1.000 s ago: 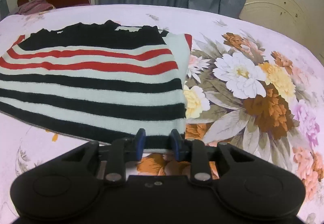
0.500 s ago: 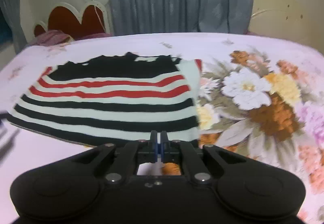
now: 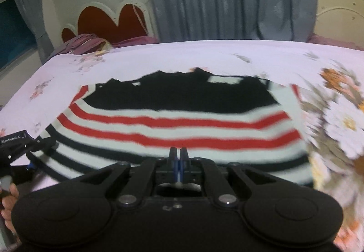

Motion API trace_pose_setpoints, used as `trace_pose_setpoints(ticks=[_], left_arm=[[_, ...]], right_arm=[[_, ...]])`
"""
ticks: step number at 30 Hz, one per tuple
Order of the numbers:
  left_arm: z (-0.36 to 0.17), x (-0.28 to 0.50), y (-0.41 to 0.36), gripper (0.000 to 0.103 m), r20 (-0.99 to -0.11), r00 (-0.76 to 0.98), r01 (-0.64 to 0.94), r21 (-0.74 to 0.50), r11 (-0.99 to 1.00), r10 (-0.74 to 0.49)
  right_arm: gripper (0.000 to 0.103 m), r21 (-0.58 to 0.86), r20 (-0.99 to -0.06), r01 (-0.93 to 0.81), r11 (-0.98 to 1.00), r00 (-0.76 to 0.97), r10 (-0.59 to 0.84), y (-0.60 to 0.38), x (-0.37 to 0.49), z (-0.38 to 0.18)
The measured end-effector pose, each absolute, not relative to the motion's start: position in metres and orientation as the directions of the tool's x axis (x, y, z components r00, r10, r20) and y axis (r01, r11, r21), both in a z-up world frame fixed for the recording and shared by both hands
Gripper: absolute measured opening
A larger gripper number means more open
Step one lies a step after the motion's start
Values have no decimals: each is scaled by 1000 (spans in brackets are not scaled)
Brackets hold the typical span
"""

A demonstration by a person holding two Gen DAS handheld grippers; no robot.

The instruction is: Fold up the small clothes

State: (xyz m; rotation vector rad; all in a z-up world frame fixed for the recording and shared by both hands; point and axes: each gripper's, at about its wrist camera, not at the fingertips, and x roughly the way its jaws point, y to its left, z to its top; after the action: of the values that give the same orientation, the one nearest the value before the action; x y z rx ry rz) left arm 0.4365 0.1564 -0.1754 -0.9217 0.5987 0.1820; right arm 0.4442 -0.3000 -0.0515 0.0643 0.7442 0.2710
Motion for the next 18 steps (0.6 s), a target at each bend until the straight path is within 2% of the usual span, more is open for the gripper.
trace_pose_setpoints(ticks=[1, 2, 4, 5, 9, 10, 12, 18], left_arm=[[-176, 440, 157, 50, -553, 827, -395, -699, 596, -101], [-177, 444, 157, 39, -556, 826, -399, -695, 599, -95], [-180, 452, 158, 23, -576, 813, -417, -685, 598, -92], [-181, 453, 160, 20, -571, 815, -419, -700, 578, -101], [-170, 446, 158, 19, -499, 859, -354, -739, 573, -113], [-174, 447, 159, 18, -509, 853, -360, -735, 575, -118], [-192, 450, 166, 19, -533, 834, -389, -751, 534, -143], [-189, 454, 170, 19, -507, 841, -356, -783, 511, -190]], right_arm=[[2, 153, -660, -228, 961, 701, 272, -293, 451, -52], [2, 156, -659, -236, 959, 698, 279, -287, 458, -52], [2, 152, -660, -250, 956, 694, 287, -275, 468, -53], [2, 146, -664, -258, 955, 690, 288, -269, 472, -53], [2, 118, -670, -274, 954, 687, 280, -258, 480, -55], [2, 116, -673, -280, 953, 683, 283, -257, 481, -58], [0, 55, -752, -262, 963, 624, 212, -252, 491, -77], [0, 53, -752, -257, 965, 625, 208, -255, 488, -82]])
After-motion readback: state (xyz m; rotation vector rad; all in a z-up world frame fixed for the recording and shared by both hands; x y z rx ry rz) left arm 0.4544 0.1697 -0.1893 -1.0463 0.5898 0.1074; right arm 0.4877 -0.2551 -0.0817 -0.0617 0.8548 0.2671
